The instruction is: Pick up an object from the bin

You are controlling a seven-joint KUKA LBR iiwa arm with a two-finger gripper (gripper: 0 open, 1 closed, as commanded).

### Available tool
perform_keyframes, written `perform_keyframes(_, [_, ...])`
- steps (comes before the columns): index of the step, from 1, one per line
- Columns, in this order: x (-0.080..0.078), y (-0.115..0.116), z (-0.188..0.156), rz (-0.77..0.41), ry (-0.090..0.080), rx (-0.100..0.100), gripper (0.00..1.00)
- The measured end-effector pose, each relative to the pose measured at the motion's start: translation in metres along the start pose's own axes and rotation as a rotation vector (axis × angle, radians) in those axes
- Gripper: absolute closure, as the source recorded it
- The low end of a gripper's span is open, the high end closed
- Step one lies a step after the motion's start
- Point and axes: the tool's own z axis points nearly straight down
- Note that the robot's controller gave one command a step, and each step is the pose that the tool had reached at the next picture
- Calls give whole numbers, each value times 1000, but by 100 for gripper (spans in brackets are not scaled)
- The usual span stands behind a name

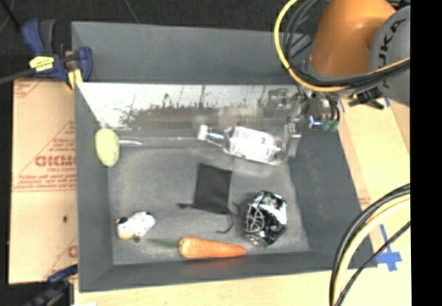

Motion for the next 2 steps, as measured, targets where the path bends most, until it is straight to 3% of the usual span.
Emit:
perform_keyframes(1, [-1, 0, -5, -1, -8, 1, 0])
perform_keyframes(2, [0, 0, 35, 14, -16, 1, 0])
